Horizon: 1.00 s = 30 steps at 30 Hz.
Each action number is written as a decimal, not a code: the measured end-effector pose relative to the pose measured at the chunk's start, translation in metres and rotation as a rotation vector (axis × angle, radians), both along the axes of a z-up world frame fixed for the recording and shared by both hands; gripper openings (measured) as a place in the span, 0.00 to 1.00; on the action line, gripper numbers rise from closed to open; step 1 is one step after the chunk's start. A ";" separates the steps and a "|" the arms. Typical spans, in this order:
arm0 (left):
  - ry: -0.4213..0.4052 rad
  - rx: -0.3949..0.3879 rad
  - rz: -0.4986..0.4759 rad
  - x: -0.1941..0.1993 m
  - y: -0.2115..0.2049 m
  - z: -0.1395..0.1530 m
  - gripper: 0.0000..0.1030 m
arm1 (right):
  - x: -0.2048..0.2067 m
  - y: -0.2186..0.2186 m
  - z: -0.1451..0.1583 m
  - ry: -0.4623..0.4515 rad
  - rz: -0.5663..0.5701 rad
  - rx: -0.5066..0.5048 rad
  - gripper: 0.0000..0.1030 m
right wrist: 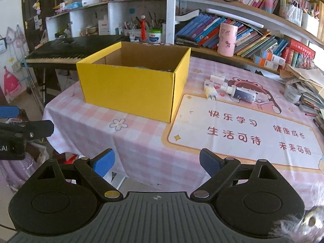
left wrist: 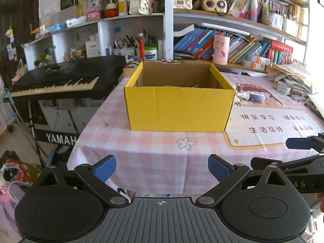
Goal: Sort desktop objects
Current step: 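Move both grippers toward the white charger plugs and blue-and-white bottle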
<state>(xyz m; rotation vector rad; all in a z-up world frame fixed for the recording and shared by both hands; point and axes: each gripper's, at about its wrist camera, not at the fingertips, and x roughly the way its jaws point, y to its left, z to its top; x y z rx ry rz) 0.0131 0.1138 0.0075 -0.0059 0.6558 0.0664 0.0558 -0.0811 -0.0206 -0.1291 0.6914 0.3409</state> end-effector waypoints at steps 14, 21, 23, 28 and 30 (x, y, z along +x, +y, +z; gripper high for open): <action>0.046 0.001 -0.053 -0.003 -0.012 -0.010 0.96 | -0.010 -0.011 -0.011 0.049 -0.035 -0.005 0.90; 0.061 -0.009 -0.093 0.002 -0.020 -0.012 0.96 | -0.018 -0.018 -0.014 0.061 -0.063 -0.018 0.90; 0.057 -0.011 -0.107 0.003 -0.024 -0.012 0.96 | -0.019 -0.022 -0.014 0.062 -0.082 -0.021 0.90; 0.045 -0.022 -0.149 0.007 -0.034 -0.012 0.96 | -0.022 -0.032 -0.012 0.058 -0.123 -0.040 0.90; 0.041 -0.024 -0.172 0.007 -0.039 -0.011 0.96 | -0.025 -0.035 -0.010 0.046 -0.137 -0.049 0.91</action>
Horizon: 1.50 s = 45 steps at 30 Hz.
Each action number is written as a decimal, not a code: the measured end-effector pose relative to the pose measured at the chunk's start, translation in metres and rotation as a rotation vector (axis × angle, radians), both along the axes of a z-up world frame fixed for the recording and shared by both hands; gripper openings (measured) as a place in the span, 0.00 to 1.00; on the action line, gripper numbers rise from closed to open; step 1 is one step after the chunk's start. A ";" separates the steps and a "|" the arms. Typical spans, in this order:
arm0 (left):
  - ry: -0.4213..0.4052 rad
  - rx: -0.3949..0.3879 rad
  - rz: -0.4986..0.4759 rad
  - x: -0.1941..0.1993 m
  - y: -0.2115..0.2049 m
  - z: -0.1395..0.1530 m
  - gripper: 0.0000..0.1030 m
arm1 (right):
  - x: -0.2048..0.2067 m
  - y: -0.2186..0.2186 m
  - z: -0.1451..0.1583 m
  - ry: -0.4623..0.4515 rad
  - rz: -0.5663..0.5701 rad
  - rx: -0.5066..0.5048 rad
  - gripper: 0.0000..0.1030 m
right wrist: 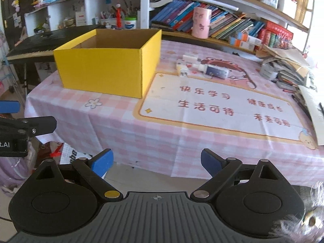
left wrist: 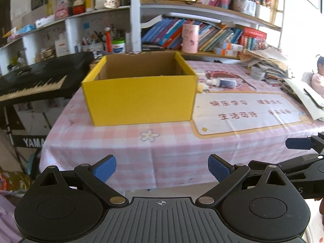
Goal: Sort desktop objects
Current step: 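Move both grippers toward the white charger plugs and blue-and-white bottle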
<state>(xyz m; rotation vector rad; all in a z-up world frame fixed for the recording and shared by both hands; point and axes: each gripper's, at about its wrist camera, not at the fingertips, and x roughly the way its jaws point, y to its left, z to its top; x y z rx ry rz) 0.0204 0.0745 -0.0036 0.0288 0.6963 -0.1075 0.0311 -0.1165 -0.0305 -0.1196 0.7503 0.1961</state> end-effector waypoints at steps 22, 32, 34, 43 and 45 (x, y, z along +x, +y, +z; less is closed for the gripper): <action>0.014 -0.002 -0.197 0.024 -0.053 -0.005 0.96 | -0.009 -0.049 0.001 -0.003 -0.196 -0.018 0.91; 0.023 0.005 -0.241 0.047 -0.074 -0.006 0.96 | 0.009 -0.066 0.002 0.002 -0.215 -0.021 0.91; 0.024 0.006 -0.253 0.051 -0.078 -0.007 0.96 | 0.013 -0.070 0.002 0.003 -0.218 -0.021 0.91; 0.036 0.017 -0.311 0.071 -0.104 -0.010 0.96 | 0.038 -0.091 -0.001 0.026 -0.248 -0.002 0.91; 0.032 0.020 -0.328 0.075 -0.111 -0.010 0.96 | 0.044 -0.099 -0.002 0.031 -0.261 0.005 0.91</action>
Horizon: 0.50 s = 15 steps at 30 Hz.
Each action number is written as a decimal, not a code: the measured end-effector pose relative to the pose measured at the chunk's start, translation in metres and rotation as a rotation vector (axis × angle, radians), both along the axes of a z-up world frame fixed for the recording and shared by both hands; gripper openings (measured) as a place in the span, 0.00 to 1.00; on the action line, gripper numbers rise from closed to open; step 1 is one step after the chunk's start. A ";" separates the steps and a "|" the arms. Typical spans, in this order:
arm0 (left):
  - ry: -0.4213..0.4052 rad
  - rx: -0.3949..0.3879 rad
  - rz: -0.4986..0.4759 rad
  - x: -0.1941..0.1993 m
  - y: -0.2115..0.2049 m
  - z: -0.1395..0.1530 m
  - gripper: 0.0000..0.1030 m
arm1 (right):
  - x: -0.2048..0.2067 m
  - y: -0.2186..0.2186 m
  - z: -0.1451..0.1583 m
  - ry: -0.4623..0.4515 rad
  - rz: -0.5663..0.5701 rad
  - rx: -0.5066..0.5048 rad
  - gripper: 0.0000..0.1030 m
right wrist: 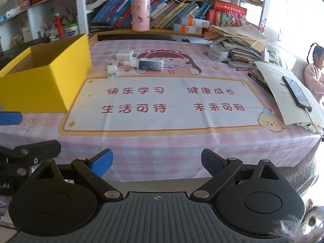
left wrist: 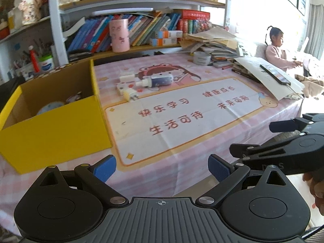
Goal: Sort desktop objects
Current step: 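Move both grippers toward the white charger plugs and blue-and-white bottle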
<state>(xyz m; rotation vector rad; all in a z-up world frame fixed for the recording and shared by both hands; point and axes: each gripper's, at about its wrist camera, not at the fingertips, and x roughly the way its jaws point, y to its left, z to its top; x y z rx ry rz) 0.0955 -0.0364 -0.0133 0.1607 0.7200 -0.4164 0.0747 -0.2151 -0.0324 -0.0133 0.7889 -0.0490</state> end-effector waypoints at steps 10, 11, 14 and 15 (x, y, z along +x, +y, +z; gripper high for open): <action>0.018 -0.003 0.007 0.028 -0.032 -0.007 0.96 | 0.031 -0.029 -0.004 0.017 0.021 -0.014 0.91; 0.020 -0.004 0.013 0.031 -0.035 -0.007 0.96 | 0.035 -0.032 -0.005 0.024 0.022 -0.011 0.91; 0.036 -0.005 0.030 0.044 -0.043 -0.010 0.96 | 0.051 -0.042 -0.006 0.041 0.038 -0.004 0.91; 0.043 -0.004 0.038 0.049 -0.046 -0.012 0.96 | 0.057 -0.045 -0.008 0.048 0.047 -0.005 0.91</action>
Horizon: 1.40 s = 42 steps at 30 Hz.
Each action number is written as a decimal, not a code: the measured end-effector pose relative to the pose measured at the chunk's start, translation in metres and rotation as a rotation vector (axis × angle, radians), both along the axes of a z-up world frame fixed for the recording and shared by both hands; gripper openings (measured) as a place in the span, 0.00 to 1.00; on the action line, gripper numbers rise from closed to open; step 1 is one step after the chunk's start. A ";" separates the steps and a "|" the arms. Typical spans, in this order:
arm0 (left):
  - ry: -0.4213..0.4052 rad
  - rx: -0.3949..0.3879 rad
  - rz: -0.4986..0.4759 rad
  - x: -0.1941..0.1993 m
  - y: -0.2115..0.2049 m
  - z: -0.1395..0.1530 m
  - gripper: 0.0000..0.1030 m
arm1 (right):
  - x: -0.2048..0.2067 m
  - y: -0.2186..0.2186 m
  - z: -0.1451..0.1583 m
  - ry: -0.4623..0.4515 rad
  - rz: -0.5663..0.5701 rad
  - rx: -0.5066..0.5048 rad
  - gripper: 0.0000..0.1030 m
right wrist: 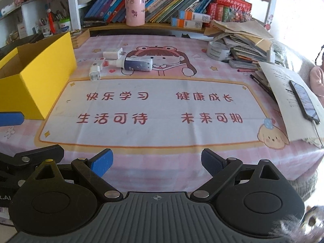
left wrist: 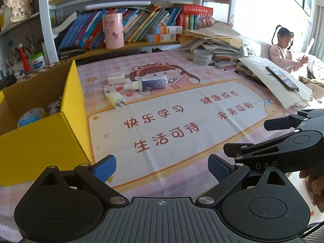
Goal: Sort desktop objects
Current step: 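Move both grippers toward the white charger plugs and blue-and-white bottle, then grasp the blue-and-white bottle with the right gripper while the left gripper grasps the white charger plug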
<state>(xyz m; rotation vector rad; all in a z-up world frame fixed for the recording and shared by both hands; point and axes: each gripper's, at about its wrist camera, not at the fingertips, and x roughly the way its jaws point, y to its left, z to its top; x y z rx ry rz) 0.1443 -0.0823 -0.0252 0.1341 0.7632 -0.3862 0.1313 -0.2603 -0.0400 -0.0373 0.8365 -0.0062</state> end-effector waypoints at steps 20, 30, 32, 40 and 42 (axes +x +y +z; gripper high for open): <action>0.004 0.077 0.234 0.089 -0.047 -0.003 0.96 | 0.132 -0.048 -0.004 -0.001 0.210 0.081 0.91; -0.012 0.112 0.335 0.135 -0.049 -0.006 0.96 | 0.204 -0.047 0.001 -0.075 0.421 0.055 0.91; -0.011 0.118 0.346 0.144 -0.048 -0.007 0.96 | 0.216 -0.043 -0.001 -0.089 0.464 0.044 0.90; 0.004 0.088 0.411 0.175 -0.036 -0.019 0.85 | 0.266 -0.021 -0.014 -0.080 0.641 -0.006 0.80; 0.012 0.080 0.431 0.181 -0.033 -0.023 0.74 | 0.273 -0.015 -0.017 -0.082 0.687 -0.014 0.67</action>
